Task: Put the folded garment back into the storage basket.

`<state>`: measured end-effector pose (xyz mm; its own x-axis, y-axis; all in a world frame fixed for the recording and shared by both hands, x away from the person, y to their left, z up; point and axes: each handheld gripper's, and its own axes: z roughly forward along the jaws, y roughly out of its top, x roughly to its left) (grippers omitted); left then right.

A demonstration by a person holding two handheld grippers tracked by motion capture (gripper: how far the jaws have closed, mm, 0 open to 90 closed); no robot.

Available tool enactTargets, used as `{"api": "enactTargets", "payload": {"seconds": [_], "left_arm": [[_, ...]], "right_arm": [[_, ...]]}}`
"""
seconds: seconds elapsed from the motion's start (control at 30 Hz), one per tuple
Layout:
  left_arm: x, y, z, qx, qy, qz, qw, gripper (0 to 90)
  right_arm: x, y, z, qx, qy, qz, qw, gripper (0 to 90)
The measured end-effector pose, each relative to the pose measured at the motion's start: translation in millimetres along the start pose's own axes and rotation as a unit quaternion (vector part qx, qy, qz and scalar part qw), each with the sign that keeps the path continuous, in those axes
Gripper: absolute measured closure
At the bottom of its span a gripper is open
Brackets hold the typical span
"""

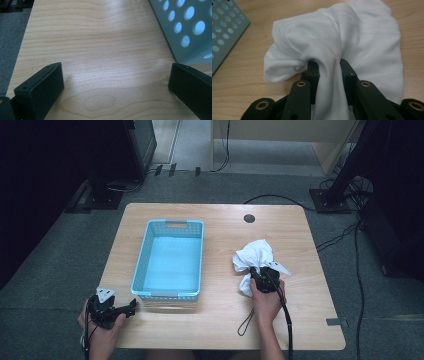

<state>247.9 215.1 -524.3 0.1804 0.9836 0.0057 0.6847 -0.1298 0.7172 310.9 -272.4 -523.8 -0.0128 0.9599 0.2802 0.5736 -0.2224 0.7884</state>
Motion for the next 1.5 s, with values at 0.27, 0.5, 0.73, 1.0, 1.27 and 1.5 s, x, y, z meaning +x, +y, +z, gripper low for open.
{"api": "enactTargets", "payload": {"seconds": [0.27, 0.5, 0.73, 1.0, 1.27, 1.5], "left_arm": [[0.0, 0.0, 0.0, 0.0, 0.0, 0.0, 1.0, 0.1], [-0.1, 0.0, 0.0, 0.0, 0.0, 0.0, 1.0, 0.0], [0.0, 0.0, 0.0, 0.0, 0.0, 0.0, 1.0, 0.1], [0.0, 0.0, 0.0, 0.0, 0.0, 0.0, 1.0, 0.1], [-0.2, 0.0, 0.2, -0.001, 0.0, -0.001, 1.0, 0.1], [-0.2, 0.0, 0.2, -0.002, 0.0, -0.001, 1.0, 0.1]], "right_arm": [[19.8, 8.2, -8.0, -0.031, 0.016, -0.004, 0.9994, 75.4], [39.5, 22.5, -17.0, -0.037, 0.034, -0.008, 0.9987, 75.3], [59.7, 38.0, -24.8, -0.048, 0.047, -0.023, 0.9975, 75.3], [81.5, 50.9, -27.0, -0.064, 0.066, -0.028, 0.9954, 75.2], [103.9, 60.3, -28.0, -0.081, 0.082, -0.038, 0.9926, 75.1], [125.1, 68.3, -28.9, -0.089, 0.097, -0.046, 0.9903, 75.0]]}}
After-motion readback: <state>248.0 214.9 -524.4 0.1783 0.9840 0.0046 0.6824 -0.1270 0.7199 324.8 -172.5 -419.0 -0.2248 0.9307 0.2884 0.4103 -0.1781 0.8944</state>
